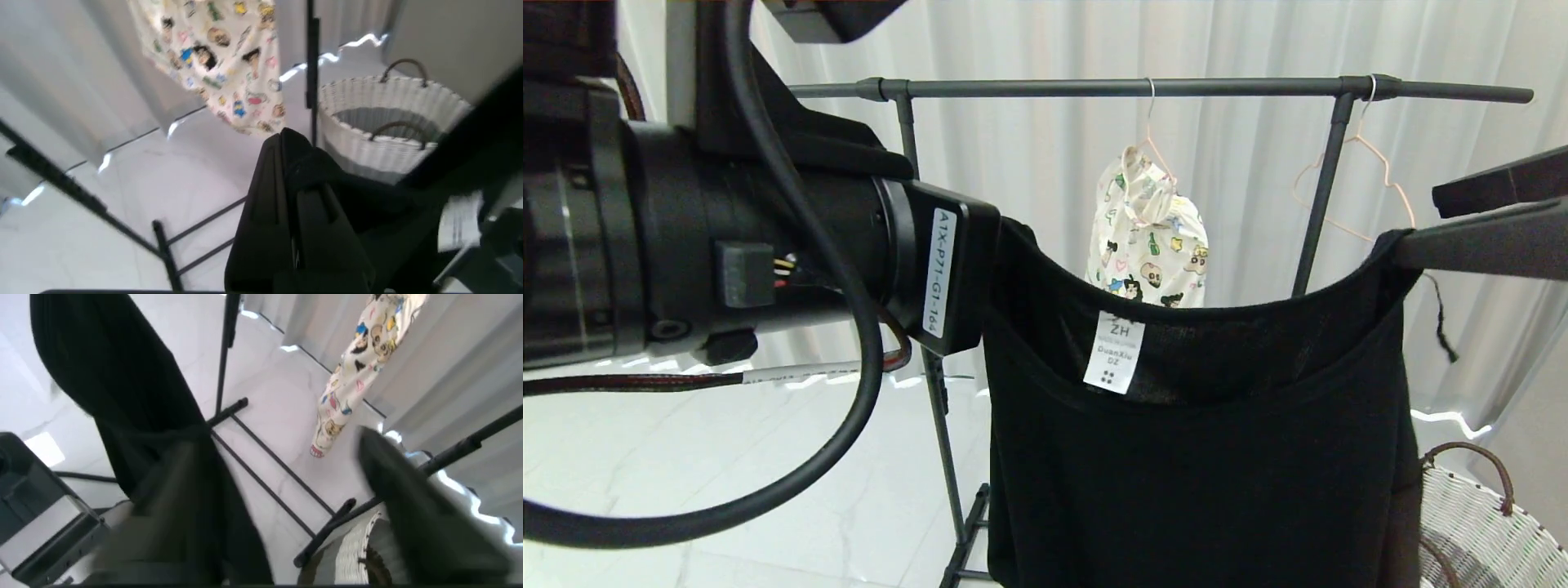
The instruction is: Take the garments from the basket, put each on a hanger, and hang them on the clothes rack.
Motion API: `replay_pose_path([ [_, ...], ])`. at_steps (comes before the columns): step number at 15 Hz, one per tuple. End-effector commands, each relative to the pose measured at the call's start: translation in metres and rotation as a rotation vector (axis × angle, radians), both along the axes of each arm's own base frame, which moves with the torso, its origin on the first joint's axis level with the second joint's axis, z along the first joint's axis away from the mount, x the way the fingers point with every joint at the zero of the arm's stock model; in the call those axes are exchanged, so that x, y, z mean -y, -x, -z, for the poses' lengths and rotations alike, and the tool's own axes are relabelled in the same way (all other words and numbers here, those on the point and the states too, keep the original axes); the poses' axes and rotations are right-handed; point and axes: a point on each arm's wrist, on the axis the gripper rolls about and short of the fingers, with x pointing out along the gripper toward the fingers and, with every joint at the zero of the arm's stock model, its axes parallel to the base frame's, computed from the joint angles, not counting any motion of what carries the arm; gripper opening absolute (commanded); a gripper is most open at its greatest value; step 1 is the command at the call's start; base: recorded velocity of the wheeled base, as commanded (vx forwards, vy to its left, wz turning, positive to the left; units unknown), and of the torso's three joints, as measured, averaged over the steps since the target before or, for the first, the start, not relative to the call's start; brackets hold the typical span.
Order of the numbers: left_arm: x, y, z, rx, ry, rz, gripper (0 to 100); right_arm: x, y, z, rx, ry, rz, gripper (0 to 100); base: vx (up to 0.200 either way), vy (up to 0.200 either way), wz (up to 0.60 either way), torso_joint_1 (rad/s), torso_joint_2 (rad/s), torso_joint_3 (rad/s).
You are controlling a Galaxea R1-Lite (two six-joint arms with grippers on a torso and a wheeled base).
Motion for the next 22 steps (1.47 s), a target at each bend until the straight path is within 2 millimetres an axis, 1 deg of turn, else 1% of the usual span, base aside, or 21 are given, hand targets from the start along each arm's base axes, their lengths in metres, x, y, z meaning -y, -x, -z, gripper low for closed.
replay_pose_path([
  [1, -0.003, -0.002, 0.007, -0.009, -0.023, -0.032, 0, 0.010, 0.006, 0.005, -0.001, 0.007, 0.002, 100, 0.000, 0.000, 0.00, 0.000, 0.00, 0.000],
  [2, -0.005, -0.002, 0.008, -0.010, -0.028, -0.034, 0, 0.015, 0.009, 0.005, 0.002, 0.001, 0.004, 100, 0.000, 0.000, 0.00, 0.000, 0.00, 0.000],
  [5, -0.010, -0.011, 0.020, -0.035, -0.063, -0.094, 0, 0.026, 0.014, 0.005, 0.009, -0.009, 0.018, 100, 0.000, 0.000, 0.00, 0.000, 0.00, 0.000],
  [7, -0.020, -0.012, 0.024, -0.032, -0.083, -0.153, 0, 0.038, 0.002, 0.010, 0.013, 0.034, 0.186, 100, 0.000, 0.000, 0.00, 0.000, 0.00, 0.000],
  [8, -0.035, -0.007, 0.032, -0.034, -0.113, -0.219, 0, 0.053, -0.009, 0.022, 0.017, 0.169, 0.396, 100, 0.000, 0.000, 0.00, 0.000, 0.00, 0.000],
  [9, -0.052, 0.000, 0.041, -0.041, -0.136, -0.272, 0, 0.063, -0.015, 0.029, 0.018, 0.248, 0.527, 100, 0.000, 0.000, 0.00, 0.000, 0.00, 0.000],
  [10, -0.071, 0.004, 0.049, -0.048, -0.150, -0.347, 0, 0.072, -0.019, 0.038, -0.002, 0.292, 0.601, 100, 0.000, 0.000, 0.00, 0.000, 0.00, 0.000],
  [12, -0.104, 0.001, 0.063, -0.071, -0.176, -0.539, 0, 0.084, -0.016, 0.057, -0.036, 0.376, 0.675, 100, 0.000, 0.000, 0.00, 0.000, 0.00, 0.000],
  [13, -0.118, 0.001, 0.066, -0.075, -0.182, -0.623, 0, 0.088, -0.010, 0.065, -0.038, 0.413, 0.688, 100, 0.000, 0.000, 0.00, 0.000, 0.00, 0.000],
  [14, -0.128, 0.005, 0.065, -0.071, -0.173, -0.671, 0, 0.092, -0.004, 0.072, -0.046, 0.429, 0.688, 100, 0.000, 0.000, 0.00, 0.000, 0.00, 0.000],
  [15, -0.133, 0.007, 0.066, -0.071, -0.170, -0.700, 0, 0.093, -0.002, 0.077, -0.053, 0.437, 0.690, 100, 0.000, 0.000, 0.00, 0.000, 0.00, 0.000],
  [16, -0.140, 0.012, 0.072, -0.081, -0.171, -0.733, 0, 0.095, -0.001, 0.087, -0.050, 0.426, 0.703, 100, 0.000, 0.000, 0.00, 0.000, 0.00, 0.000],
  [18, -0.144, 0.020, 0.081, -0.095, -0.181, -0.737, 0, 0.095, -0.007, 0.098, -0.030, 0.396, 0.738, 100, 0.000, 0.000, 0.00, 0.000, 0.00, 0.000],
  [19, -0.146, 0.025, 0.089, -0.107, -0.195, -0.734, 0, 0.096, -0.012, 0.102, -0.009, 0.370, 0.772, 100, 0.000, 0.000, 0.00, 0.000, 0.00, 0.000],
  [20, -0.146, 0.025, 0.092, -0.118, -0.204, -0.736, 0, 0.098, -0.014, 0.102, -0.013, 0.365, 0.792, 100, 0.000, 0.000, 0.00, 0.051, -0.15, -0.105],
  [22, -0.146, 0.025, 0.095, -0.124, -0.210, -0.737, 0, 0.100, -0.015, 0.101, -0.016, 0.357, 0.805, 100, 0.000, 0.000, 0.00, 0.110, -0.33, -0.210],
])
